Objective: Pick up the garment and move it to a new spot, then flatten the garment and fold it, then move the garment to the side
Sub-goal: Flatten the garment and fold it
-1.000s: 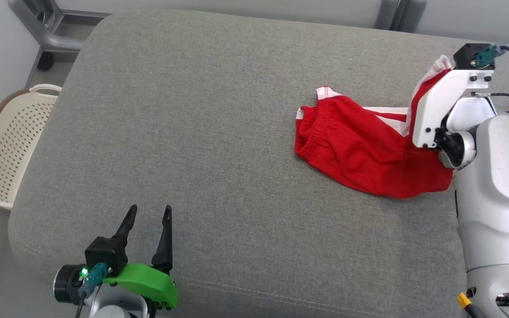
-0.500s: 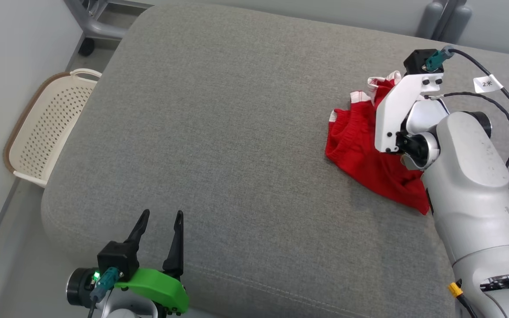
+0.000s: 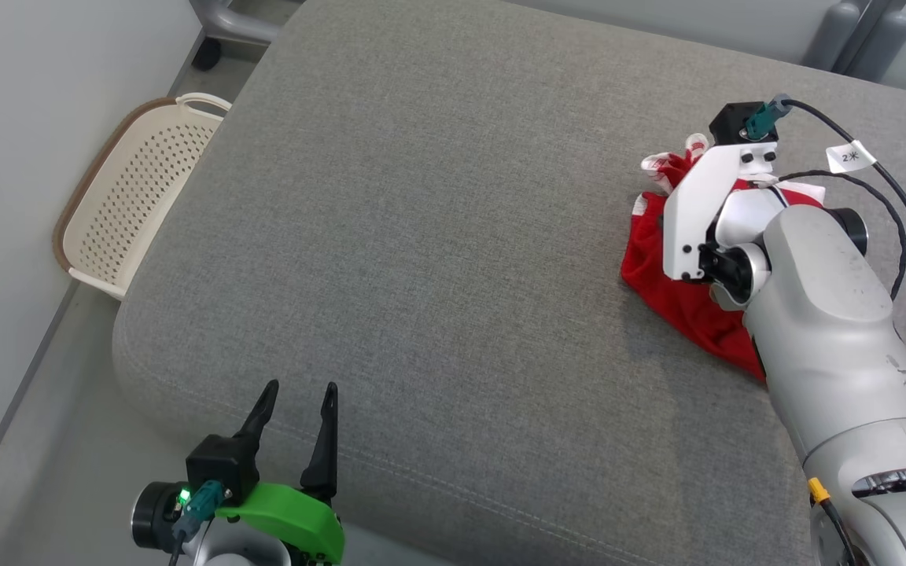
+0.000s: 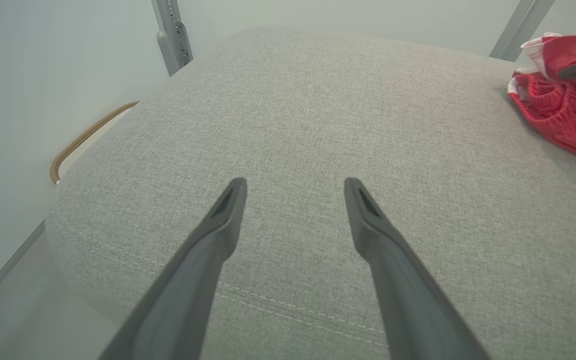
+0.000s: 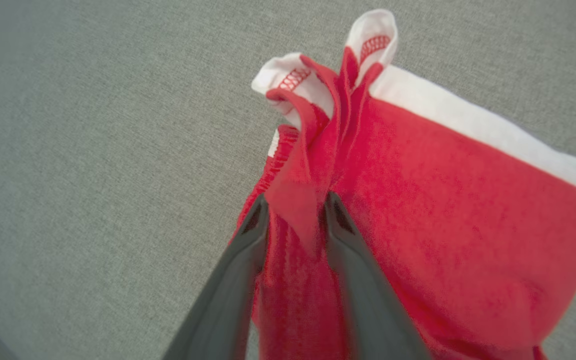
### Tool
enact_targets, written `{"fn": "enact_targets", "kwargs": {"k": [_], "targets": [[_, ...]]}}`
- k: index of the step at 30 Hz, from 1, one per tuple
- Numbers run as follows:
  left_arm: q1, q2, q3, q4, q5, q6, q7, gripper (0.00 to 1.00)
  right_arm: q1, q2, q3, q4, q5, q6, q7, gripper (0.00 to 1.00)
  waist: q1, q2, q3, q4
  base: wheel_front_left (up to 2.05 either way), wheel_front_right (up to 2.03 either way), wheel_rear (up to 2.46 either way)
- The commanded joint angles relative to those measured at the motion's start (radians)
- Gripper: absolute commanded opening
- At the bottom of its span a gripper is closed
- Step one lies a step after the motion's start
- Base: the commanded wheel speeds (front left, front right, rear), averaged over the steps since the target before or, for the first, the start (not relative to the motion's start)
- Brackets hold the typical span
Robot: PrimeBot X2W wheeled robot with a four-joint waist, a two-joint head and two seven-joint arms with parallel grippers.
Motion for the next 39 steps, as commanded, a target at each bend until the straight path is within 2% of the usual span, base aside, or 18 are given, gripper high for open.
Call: {"fn": "enact_targets", "kwargs": {"k": [1, 8, 12, 18, 19, 20, 22, 23, 28, 39], "targets": [[-0.012, 0.001, 0.006, 0.007, -0.011, 0.001, -0.008, 1.0, -0.028, -0.003, 0.011, 0.013, 0.021, -0.001, -0.024, 1.0, 0.0, 0.0, -0.005, -0.005, 0.0, 0.0, 0.0], [-0.011, 0.014, 0.014, 0.003, -0.015, 0.011, -0.011, 1.0, -0.062, -0.003, 0.008, -0.014, 0.049, -0.001, -0.097, 1.0, 0.0, 0.0, -0.023, -0.045, 0.0, 0.0, 0.0], [-0.007, 0.023, 0.019, -0.005, -0.017, 0.017, -0.009, 1.0, -0.05, -0.003, -0.026, -0.049, -0.004, -0.001, -0.148, 1.0, 0.0, 0.0, -0.036, -0.075, 0.0, 0.0, 0.0], [0.002, 0.031, 0.02, -0.02, -0.02, 0.026, -0.002, 1.0, 0.049, -0.002, -0.089, -0.119, -0.095, -0.001, -0.21, 0.99, 0.0, 0.0, -0.047, -0.101, 0.0, 0.0, 0.0], [0.003, 0.031, 0.019, -0.022, -0.02, 0.027, -0.001, 1.0, 0.07, -0.001, -0.095, -0.132, -0.109, -0.001, -0.223, 0.77, 0.0, 0.0, -0.047, -0.103, 0.0, 0.0, 0.0], [0.003, 0.031, 0.019, -0.024, -0.02, 0.029, -0.001, 1.0, 0.095, -0.001, -0.102, -0.137, -0.12, -0.001, -0.225, 0.44, 0.0, 0.0, -0.047, -0.105, 0.0, 0.0, 0.0], [0.002, 0.033, 0.018, -0.028, -0.022, 0.031, 0.0, 1.0, 0.137, -0.001, -0.09, -0.148, -0.127, -0.001, -0.233, 0.1, 0.0, 0.0, -0.044, -0.106, 0.0, 0.0, 0.0], [0.001, 0.034, 0.018, -0.029, -0.023, 0.031, -0.001, 1.0, 0.153, -0.001, -0.084, -0.153, -0.121, -0.001, -0.239, 0.0, 0.0, 0.0, -0.042, -0.107, 0.0, 0.0, 0.0], [-0.003, 0.035, 0.017, -0.032, -0.027, 0.03, -0.003, 1.0, 0.213, -0.002, -0.035, -0.165, -0.097, -0.001, -0.243, 0.0, 0.0, 0.0, -0.03, -0.106, 0.0, 0.0, 0.0], [-0.015, 0.03, 0.007, -0.026, -0.033, 0.028, -0.008, 1.0, 0.235, -0.002, 0.084, -0.145, -0.023, -0.001, -0.244, 0.0, 0.0, 0.0, -0.011, -0.08, 0.0, 0.0, 0.0]]}}
